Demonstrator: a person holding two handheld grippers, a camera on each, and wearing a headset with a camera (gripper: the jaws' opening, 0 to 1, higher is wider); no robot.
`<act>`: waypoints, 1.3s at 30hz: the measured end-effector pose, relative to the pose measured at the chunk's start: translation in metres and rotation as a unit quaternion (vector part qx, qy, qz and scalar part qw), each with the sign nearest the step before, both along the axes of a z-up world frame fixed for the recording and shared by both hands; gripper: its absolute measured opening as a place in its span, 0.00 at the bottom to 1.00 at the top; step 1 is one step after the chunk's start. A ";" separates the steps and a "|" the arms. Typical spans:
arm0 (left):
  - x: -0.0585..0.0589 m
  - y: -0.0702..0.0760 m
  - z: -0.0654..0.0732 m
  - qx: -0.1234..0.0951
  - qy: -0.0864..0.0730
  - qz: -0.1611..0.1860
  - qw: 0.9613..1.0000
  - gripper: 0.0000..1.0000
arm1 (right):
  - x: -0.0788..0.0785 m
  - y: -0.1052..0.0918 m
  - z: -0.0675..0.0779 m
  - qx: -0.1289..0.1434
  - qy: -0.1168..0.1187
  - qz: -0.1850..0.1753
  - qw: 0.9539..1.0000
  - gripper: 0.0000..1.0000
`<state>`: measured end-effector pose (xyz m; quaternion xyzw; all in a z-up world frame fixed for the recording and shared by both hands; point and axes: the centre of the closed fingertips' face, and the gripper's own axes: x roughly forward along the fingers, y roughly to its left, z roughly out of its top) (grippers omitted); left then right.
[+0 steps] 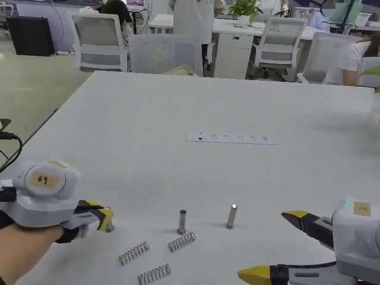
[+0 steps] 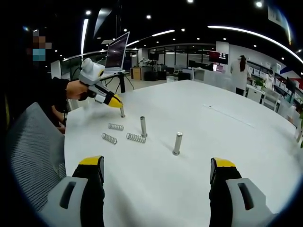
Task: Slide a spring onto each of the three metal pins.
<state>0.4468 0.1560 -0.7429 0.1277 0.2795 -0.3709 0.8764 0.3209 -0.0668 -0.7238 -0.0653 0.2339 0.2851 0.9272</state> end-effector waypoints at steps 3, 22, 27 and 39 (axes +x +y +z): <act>-0.004 -0.005 0.000 -0.002 0.003 -0.006 1.000 0.00 | 0.000 0.000 0.001 0.000 -0.001 0.000 1.000 0.92; -0.012 -0.027 0.000 -0.008 0.008 -0.033 0.999 0.00 | 0.000 0.001 0.000 -0.004 -0.001 0.002 1.000 0.92; -0.015 -0.031 -0.002 -0.009 0.012 -0.037 0.999 0.00 | 0.000 -0.001 0.000 -0.003 -0.002 0.000 1.000 0.92; -0.015 -0.034 -0.004 -0.006 0.005 -0.046 0.999 0.00 | -0.001 0.000 0.000 -0.004 0.000 0.000 1.000 0.91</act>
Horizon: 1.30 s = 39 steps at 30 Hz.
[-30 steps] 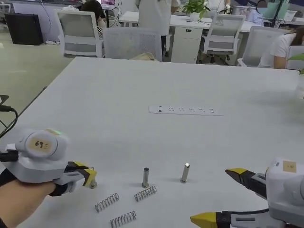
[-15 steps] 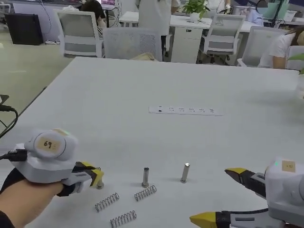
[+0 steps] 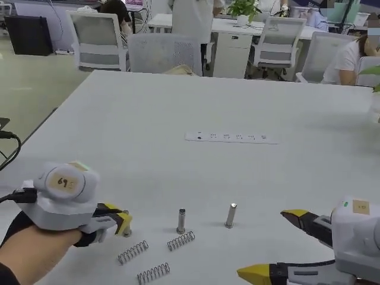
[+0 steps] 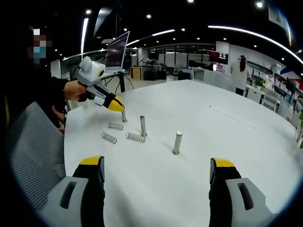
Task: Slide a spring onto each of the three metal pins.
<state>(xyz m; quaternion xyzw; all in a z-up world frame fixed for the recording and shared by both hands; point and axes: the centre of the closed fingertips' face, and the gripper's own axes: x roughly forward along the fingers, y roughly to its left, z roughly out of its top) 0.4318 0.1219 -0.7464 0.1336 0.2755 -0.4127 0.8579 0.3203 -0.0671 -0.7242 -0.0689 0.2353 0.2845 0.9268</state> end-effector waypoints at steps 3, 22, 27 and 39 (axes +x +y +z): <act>0.000 -0.001 0.001 -0.003 -0.001 -0.001 1.000 0.00 | 0.000 0.000 0.000 0.000 0.000 0.001 1.000 0.91; -0.002 0.000 0.013 -0.024 -0.011 0.005 1.000 0.12 | 0.000 0.001 0.001 0.000 0.000 0.001 1.000 0.91; -0.002 0.002 0.018 -0.031 -0.017 0.007 0.999 0.16 | 0.000 0.001 0.001 0.000 0.000 0.002 1.000 0.91; -0.001 0.016 0.031 -0.052 -0.030 0.023 0.998 0.28 | -0.001 0.002 -0.001 -0.002 0.002 0.004 1.000 0.91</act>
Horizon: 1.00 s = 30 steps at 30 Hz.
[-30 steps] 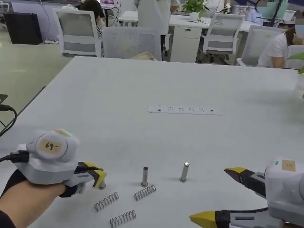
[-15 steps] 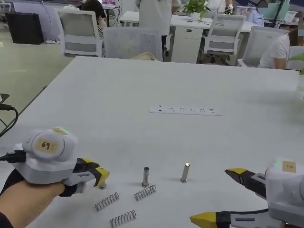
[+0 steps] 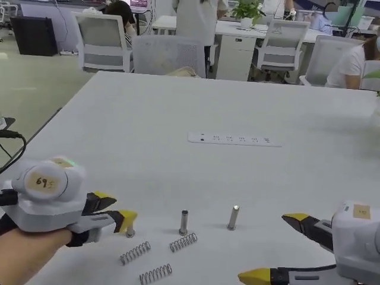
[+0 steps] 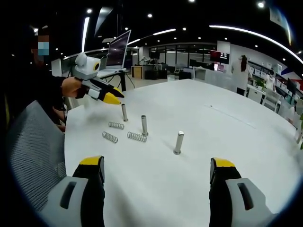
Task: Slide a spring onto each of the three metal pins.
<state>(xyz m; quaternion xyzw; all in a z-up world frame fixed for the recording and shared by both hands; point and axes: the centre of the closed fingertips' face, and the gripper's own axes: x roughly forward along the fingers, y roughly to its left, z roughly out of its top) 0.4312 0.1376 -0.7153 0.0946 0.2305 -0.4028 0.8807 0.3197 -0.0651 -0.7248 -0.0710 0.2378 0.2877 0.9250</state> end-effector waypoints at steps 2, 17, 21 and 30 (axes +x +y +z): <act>-0.001 0.003 0.002 -0.006 -0.003 0.005 1.000 0.31 | 0.000 -0.001 0.000 0.000 0.000 -0.002 1.000 0.91; -0.018 0.016 -0.006 -0.008 0.007 0.008 1.000 0.34 | 0.001 0.000 0.000 -0.001 -0.001 -0.001 1.000 0.91; -0.024 0.017 -0.013 -0.002 0.013 0.004 1.000 0.33 | 0.001 -0.001 0.000 0.000 -0.001 -0.003 1.000 0.91; -0.039 0.015 -0.037 0.013 0.037 -0.020 0.999 0.24 | 0.001 -0.001 0.000 0.000 -0.001 -0.003 1.000 0.91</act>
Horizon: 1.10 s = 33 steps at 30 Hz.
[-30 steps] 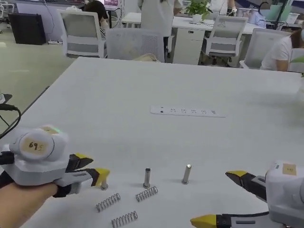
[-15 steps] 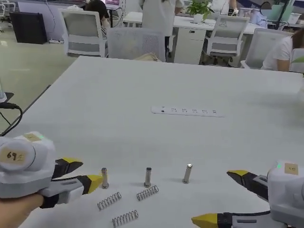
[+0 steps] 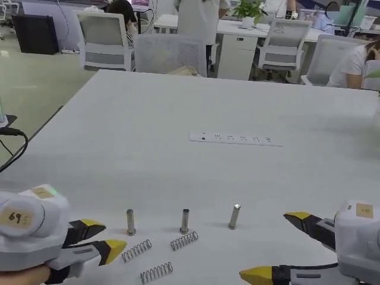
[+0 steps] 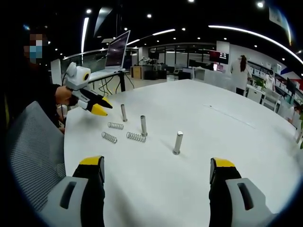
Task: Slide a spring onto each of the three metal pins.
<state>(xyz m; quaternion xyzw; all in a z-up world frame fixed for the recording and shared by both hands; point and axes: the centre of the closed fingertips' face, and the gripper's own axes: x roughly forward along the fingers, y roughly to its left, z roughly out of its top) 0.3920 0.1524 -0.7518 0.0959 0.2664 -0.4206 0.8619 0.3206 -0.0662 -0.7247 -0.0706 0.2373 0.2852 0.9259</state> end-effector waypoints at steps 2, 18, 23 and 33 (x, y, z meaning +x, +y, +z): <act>-0.005 -0.003 -0.005 0.003 0.007 -0.010 1.000 0.23 | 0.000 0.000 0.000 0.000 0.001 0.000 1.000 0.91; -0.010 -0.014 -0.028 0.026 0.006 -0.044 0.999 0.14 | -0.001 0.001 -0.002 -0.002 0.004 0.001 1.000 0.91; -0.010 -0.018 -0.030 0.030 0.002 -0.053 0.998 0.11 | 0.000 0.000 -0.003 -0.002 0.005 -0.001 1.000 0.91; -0.013 -0.023 -0.037 0.043 0.002 -0.068 0.997 0.08 | 0.000 -0.002 -0.002 -0.003 0.004 -0.005 1.000 0.91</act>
